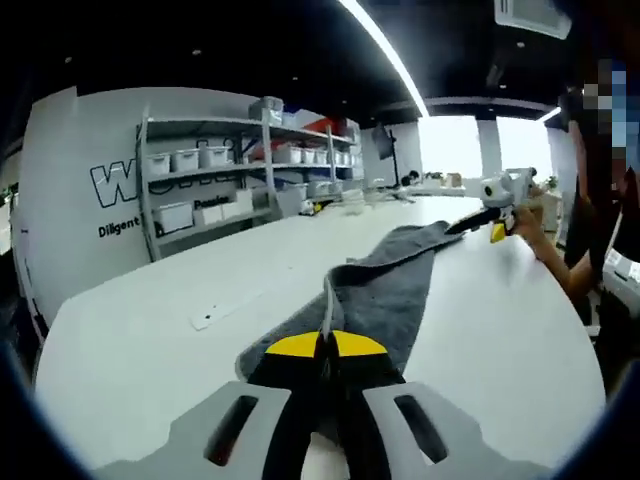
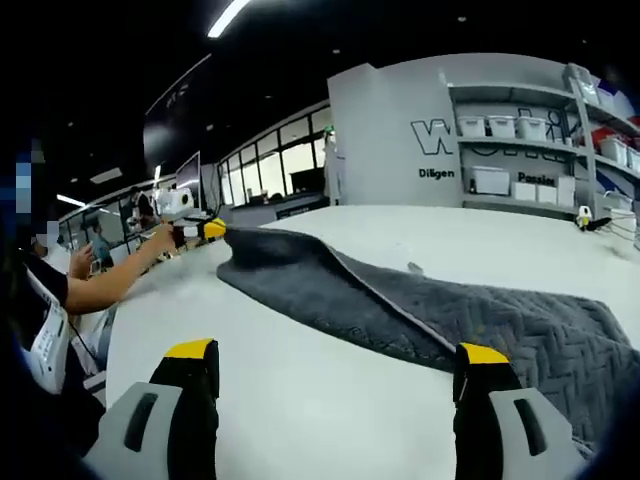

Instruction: Open the folded towel by lifting each exposed corner and separating the folded layers until the towel lies flat within the target outline without major curled edges

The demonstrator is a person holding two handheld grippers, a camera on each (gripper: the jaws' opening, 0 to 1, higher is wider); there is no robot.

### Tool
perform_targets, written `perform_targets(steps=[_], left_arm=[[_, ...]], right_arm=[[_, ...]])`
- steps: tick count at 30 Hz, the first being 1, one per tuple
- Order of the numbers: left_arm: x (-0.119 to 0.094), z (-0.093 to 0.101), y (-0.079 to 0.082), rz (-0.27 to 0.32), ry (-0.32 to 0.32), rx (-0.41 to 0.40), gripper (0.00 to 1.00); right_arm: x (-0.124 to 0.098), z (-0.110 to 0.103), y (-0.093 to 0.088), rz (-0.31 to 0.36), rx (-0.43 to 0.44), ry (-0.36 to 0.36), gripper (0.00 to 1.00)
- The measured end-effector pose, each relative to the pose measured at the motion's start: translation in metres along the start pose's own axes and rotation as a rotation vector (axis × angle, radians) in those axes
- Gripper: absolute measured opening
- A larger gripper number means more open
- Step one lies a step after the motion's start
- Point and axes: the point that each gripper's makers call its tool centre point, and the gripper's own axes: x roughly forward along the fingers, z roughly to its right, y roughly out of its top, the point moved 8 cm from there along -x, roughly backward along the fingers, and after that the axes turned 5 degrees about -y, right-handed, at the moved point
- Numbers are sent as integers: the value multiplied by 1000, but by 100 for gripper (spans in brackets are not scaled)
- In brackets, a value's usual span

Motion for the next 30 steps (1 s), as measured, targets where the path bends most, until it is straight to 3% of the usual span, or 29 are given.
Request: perform_targets(steps=[4, 9, 13, 16, 19, 22, 24, 30], left_arm=[[-6, 26, 2, -20, -57, 31, 3], [-13, 54, 3, 8, -108, 58, 3], [-16, 82, 1, 30, -220, 90, 3], [-18, 98, -2, 22, -251, 90, 3], [-18, 114, -9, -9, -278, 97, 3], [-18, 138, -22, -81, -370, 151, 3], [-16, 147, -30, -137, -385, 186, 3], [-12, 157, -43, -182, -396, 159, 3]], right_arm=[[-2, 2, 0, 11, 20, 0, 99], [-3, 4, -2, 4, 21, -2, 99], [-6, 10, -1, 14, 39, -11, 99], [-8, 13, -2, 20, 42, -22, 99], [-10, 14, 0, 29, 48, -26, 99], [-10, 15, 1, 40, 49, -30, 99], [-10, 13, 0, 37, 48, -28, 99], [-10, 14, -3, 24, 65, -38, 99]])
